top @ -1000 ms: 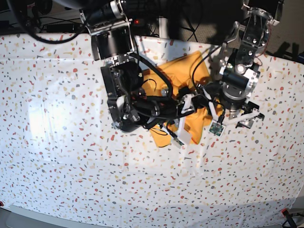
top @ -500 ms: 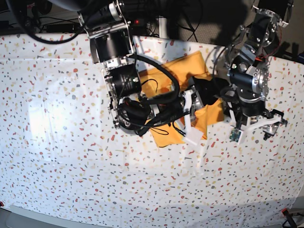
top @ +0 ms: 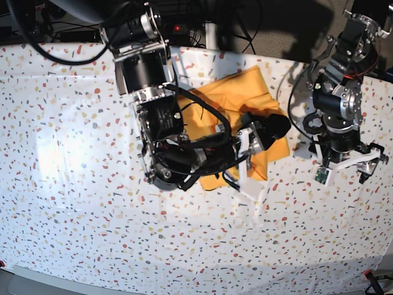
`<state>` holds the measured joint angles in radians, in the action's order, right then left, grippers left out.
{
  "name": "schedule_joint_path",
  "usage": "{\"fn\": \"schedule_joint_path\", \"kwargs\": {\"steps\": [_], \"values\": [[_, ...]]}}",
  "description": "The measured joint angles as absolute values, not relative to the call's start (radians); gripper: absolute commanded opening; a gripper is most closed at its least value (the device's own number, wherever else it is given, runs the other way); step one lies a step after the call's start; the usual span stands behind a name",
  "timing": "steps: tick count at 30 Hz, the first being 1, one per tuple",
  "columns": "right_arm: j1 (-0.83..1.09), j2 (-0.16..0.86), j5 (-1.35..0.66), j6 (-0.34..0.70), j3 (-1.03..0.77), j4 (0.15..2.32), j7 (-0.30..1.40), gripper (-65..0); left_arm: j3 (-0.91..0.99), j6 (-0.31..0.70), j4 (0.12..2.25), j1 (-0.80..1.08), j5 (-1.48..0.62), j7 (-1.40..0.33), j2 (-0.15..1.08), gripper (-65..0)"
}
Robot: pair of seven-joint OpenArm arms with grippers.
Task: Fold the T-shirt properly
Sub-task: 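Grasp the strip's end with the right gripper and fold it onto the middle, then fold the other end over with the left gripper and press it flat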
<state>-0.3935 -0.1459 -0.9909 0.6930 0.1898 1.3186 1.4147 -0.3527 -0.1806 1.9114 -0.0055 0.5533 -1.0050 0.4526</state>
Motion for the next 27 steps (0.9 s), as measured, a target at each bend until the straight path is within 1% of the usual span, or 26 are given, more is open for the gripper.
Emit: {"fn": "schedule_joint_path", "kwargs": {"steps": [5,6,9,12,14,16,18,21,23,25,27], "values": [[-0.393,-0.147,-0.843,0.693,0.19,1.319,1.411,-29.1,-0.353,-0.184,1.911,-0.009,0.553,-0.995,0.458,-20.3],[-0.393,-0.147,-0.815,0.693,0.19,1.319,1.388,-29.1,-0.353,-0.183,1.911,-0.014,0.553,-0.995,0.457,-20.3],[-0.393,-0.147,-0.697,0.693,0.182,1.327,1.249,-29.1,-0.353,-0.184,1.911,-0.038,0.539,-0.994,0.457,-20.3],[-0.393,-0.147,-0.604,0.693,0.152,1.372,1.119,-29.1,-0.353,-0.184,1.911,-0.068,0.422,-0.988,0.46,-20.3],[-0.393,-0.15,-0.595,0.692,0.117,1.427,1.08,-29.4,-0.353,-0.183,1.911,-0.084,0.358,-0.963,0.459,-20.3],[-0.393,-0.15,-0.556,0.69,0.077,1.486,1.055,-31.1,-0.353,-0.175,1.911,-0.094,0.289,-0.939,0.459,-20.3],[-0.393,-0.15,-0.507,0.691,0.02,1.537,1.053,-32.6,-0.353,-0.149,1.911,-0.094,0.226,-0.912,0.46,-20.3],[-0.395,-0.145,-0.503,0.69,-0.068,1.581,1.049,-32.6,-0.353,-0.095,1.911,-0.094,0.085,-0.885,0.459,-20.3],[-0.395,-0.101,-0.495,0.691,-0.12,1.582,1.048,-32.6,-0.353,-0.033,1.911,-0.094,-0.003,-0.866,0.45,-20.3],[-0.381,-0.035,-0.45,0.691,-0.171,1.581,1.051,-32.6,-0.354,0.033,1.911,-0.094,-0.079,-0.861,0.448,-20.3],[-0.357,0.042,-0.454,0.691,-0.218,1.581,1.052,-32.6,-0.353,0.085,1.919,-0.093,-0.14,-0.867,0.448,-20.3]]}}
